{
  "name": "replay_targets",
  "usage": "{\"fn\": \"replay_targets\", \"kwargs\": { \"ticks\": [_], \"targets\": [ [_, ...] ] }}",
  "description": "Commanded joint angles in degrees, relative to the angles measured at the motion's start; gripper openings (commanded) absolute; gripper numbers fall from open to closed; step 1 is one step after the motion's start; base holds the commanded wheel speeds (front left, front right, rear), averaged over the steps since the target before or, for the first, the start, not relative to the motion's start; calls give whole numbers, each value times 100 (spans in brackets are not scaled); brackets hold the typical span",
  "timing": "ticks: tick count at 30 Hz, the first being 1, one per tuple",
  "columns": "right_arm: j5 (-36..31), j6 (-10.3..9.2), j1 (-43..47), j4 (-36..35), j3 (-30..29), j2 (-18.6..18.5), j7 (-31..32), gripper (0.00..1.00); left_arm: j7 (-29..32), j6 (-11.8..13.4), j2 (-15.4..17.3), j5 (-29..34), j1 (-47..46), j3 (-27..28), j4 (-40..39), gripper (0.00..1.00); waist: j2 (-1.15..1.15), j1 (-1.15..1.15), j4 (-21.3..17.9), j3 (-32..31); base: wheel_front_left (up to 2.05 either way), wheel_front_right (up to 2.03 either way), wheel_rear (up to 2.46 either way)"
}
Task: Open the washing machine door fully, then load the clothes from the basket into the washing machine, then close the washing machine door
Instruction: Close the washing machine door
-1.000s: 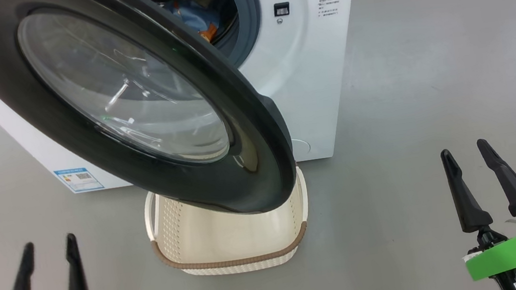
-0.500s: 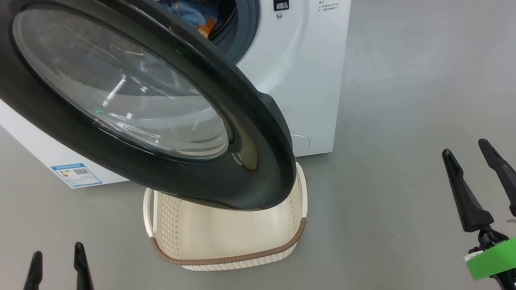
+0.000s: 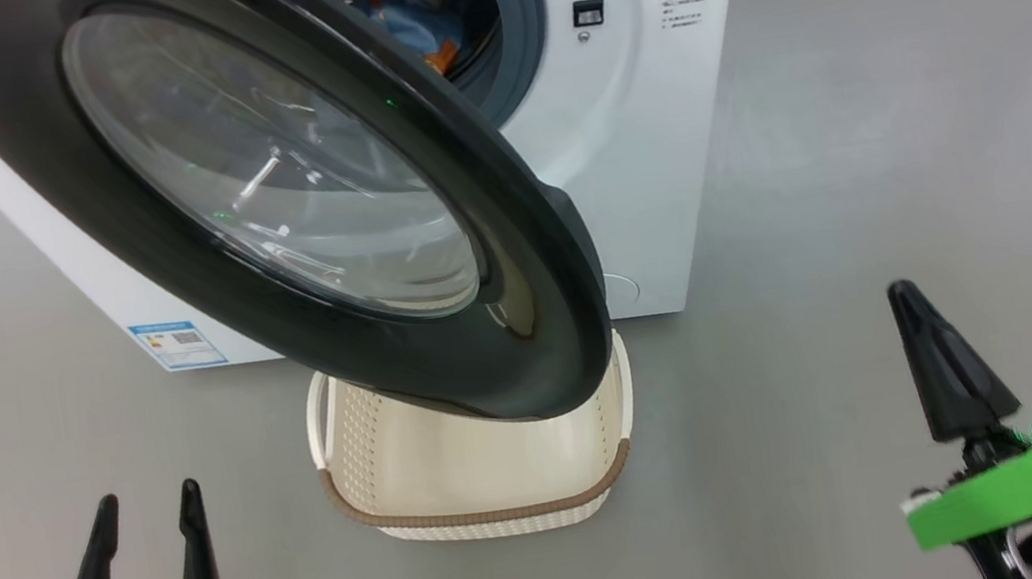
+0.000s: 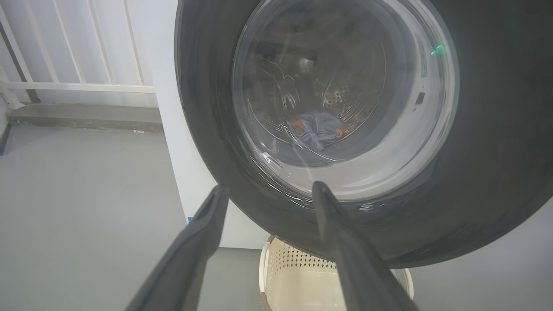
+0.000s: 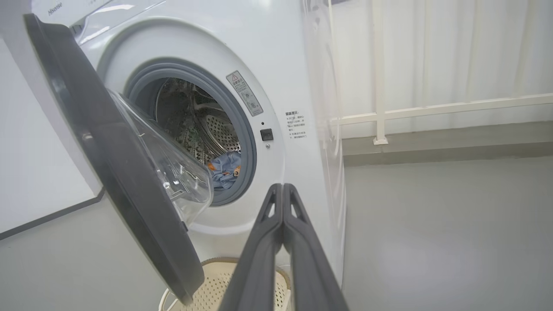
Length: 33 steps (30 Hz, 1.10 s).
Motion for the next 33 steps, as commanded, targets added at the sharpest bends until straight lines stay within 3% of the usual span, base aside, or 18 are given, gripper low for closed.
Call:
{"fn": "replay_targets", "kwargs": {
  "ticks": [1,10,19,25,33],
  "targets": [
    [78,25,-343,-158,160,-35,-28,0,-37,-12,56,5,-13,173,-167,100,0,0,58,-26,0,0,0],
    [158,25,-1028,-783,766,1,-28,0,-37,-12,-64,-10,44,37,-200,100,0,0,372,-137,0,0,0],
    [289,25,-1200,-1265,1855,-9,-28,0,-37,-12,-114,-32,110,1,-271,100,0,0,610,-142,0,0,0],
    [321,25,-1193,-820,2440,-34,-28,0,-37,-12,-183,-41,45,-42,-289,100,0,0,755,-35,0,0,0],
    [462,25,-1149,-7,2572,-56,-28,0,-37,-12,-265,-58,-44,-96,-274,100,0,0,914,110,0,0,0]
  ]
}}
